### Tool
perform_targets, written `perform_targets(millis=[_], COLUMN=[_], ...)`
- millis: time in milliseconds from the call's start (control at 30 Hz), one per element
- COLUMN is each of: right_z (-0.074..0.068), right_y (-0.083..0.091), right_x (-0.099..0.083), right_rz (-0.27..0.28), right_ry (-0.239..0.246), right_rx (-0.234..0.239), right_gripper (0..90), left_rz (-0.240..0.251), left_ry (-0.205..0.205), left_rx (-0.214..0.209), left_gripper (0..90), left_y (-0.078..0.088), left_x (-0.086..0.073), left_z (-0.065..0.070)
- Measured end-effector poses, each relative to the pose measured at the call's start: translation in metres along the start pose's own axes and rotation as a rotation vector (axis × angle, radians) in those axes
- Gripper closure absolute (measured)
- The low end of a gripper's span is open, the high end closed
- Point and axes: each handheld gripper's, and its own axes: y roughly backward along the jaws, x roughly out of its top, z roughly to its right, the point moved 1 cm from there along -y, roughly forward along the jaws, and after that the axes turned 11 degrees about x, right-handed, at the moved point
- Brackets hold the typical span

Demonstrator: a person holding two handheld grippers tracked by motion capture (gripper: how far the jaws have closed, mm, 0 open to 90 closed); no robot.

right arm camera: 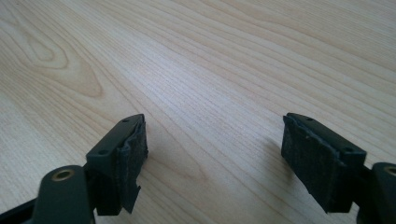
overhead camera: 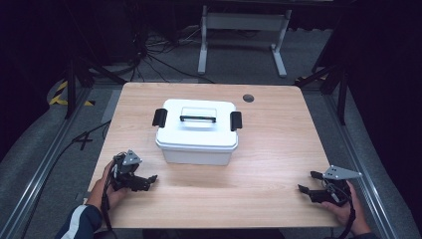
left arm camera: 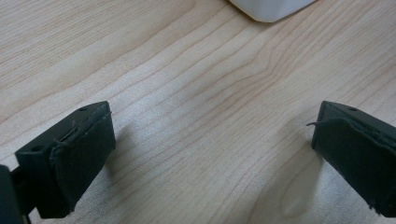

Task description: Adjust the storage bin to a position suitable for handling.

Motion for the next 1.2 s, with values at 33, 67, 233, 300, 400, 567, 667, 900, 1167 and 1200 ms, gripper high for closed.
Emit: perform_targets(millis=[33,67,233,300,400,567,667,900,1167,1200], right_z=[0.0,0.0,0.0,0.0,0.001,0.002,0.004,0.006,0.009,0.009], right_y=[0.0,0.0,-0.001,-0.001,-0.001,-0.002,-0.003,-0.003,-0.001,0.0], right_x=[0.0,0.0,0.0,0.0,0.001,0.002,0.004,0.015,0.03,0.035], right_rz=[0.0,0.0,0.002,0.002,0.0,-0.004,-0.012,-0.115,-0.156,-0.155], right_ry=[0.0,0.0,-0.005,-0.005,-0.005,0.008,0.015,0.015,0.042,0.056], right_rx=[0.001,0.001,0.001,0.001,0.002,0.013,0.022,0.019,0.068,0.066], right_gripper=[23.0,23.0,22.7,22.6,22.4,21.9,21.4,19.5,28.0,28.9], left_rz=[0.002,0.002,0.008,0.007,0.003,0.007,0.008,0.011,0.011,0.011], left_ry=[-0.002,-0.002,-0.03,-0.04,-0.038,-0.041,-0.041,-0.057,-0.051,-0.051], left_rx=[0.0,0.0,-0.009,-0.013,-0.025,-0.024,-0.024,-0.037,-0.041,-0.04], left_gripper=[0.3,0.3,0.3,0.3,0.3,0.4,0.4,0.4,0.4,0.4], left_y=[0.0,0.0,-0.001,-0.001,-0.001,-0.001,-0.001,0.0,0.0,0.0], left_x=[0.0,0.0,0.001,0.001,0.001,0.001,0.001,0.0,0.0,0.0], left_z=[0.0,0.0,-0.003,-0.003,-0.004,-0.004,-0.004,-0.005,-0.004,-0.004])
